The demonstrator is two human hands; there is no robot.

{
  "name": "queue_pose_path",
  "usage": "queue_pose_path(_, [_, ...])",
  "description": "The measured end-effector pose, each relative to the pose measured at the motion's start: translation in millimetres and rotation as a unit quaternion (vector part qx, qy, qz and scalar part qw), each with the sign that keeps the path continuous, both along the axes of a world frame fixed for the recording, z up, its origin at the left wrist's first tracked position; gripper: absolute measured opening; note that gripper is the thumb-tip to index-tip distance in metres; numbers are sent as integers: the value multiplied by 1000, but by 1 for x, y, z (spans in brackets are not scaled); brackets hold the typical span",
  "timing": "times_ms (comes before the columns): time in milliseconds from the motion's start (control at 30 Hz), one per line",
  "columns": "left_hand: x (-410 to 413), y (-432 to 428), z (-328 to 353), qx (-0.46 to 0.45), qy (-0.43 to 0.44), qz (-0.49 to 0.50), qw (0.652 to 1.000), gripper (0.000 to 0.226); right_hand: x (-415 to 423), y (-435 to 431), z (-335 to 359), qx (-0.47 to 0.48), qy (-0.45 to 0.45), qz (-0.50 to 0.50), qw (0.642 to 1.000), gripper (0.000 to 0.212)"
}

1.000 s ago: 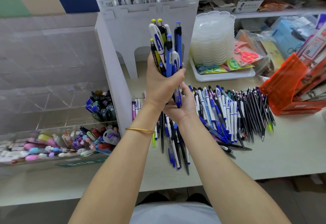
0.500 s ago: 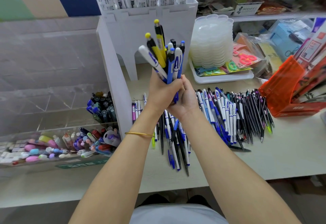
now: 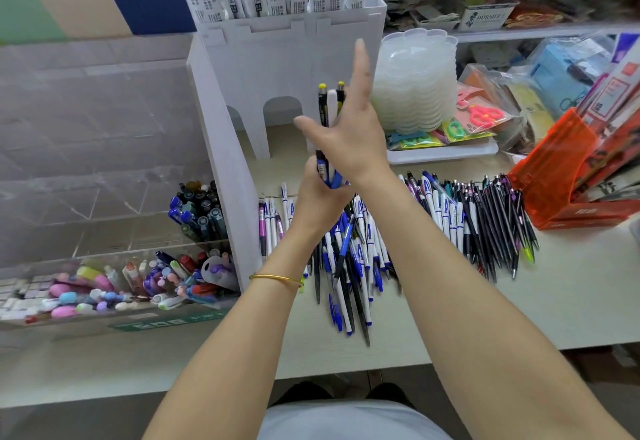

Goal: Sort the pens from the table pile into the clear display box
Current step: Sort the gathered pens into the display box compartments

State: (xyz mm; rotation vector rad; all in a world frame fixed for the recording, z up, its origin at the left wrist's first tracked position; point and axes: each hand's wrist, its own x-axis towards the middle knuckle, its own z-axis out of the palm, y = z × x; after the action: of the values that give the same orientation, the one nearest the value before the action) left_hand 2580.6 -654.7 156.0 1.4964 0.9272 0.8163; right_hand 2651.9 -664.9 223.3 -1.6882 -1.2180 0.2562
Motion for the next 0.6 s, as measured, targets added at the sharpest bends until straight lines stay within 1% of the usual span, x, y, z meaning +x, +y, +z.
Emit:
queue_pose_path(33, [-1, 0, -4, -5, 18, -2, 1000, 28, 1, 3, 0, -37, 2, -21, 999, 92])
queue_pose_path(67, [-2, 0, -6, -8, 36, -8, 999, 28, 2, 6, 0, -67, 0, -37, 997, 75])
queue_pose_path(100, [-3, -1, -6, -13, 51, -19, 998, 29, 3, 8, -2, -86, -2, -49, 995, 53])
queue_pose_path(133, [-3, -1, -6, -16, 66, -31, 997, 30, 5, 11, -4, -88, 11, -64, 994, 35])
queue_pose_path(167, [-4, -3, -3, -16, 79, -45, 996, 30, 7, 13, -6, -76, 46, -78, 993, 24])
queue_pose_path(200, [-4, -3, -1, -19, 94, -54, 994, 32, 9, 15, -7, -58, 104, -89, 989, 18])
queue_pose_path(267, [-5, -3, 4, -39, 125, -74, 989, 37, 13, 15, -8, -17, 237, -101, 966, 19])
queue_pose_path(300, [-6, -3, 6, -48, 140, -85, 985, 38, 16, 14, -8, -4, 283, -101, 954, 20])
queue_pose_path(333, [-8, -2, 7, -51, 156, -96, 982, 36, 18, 13, -9, 3, 311, -98, 945, 20])
queue_pose_path(433, [-14, 1, 8, -55, 214, -133, 966, 34, 24, 9, -10, 15, 348, -92, 933, 20])
queue_pose_path(467, [-17, 2, 6, -59, 228, -149, 960, 35, 27, 9, -9, 28, 373, -96, 922, 20])
queue_pose_path(500, [-20, 2, 4, -70, 232, -163, 956, 33, 32, 9, -6, 49, 412, -102, 904, 20])
queue_pose_path(533, [-23, 2, 3, -86, 224, -174, 955, 32, 37, 8, -3, 78, 458, -108, 879, 21])
queue_pose_path(600, [-29, 3, -2, -132, 199, -183, 954, 28, 47, 7, 0, 148, 545, -123, 816, 22])
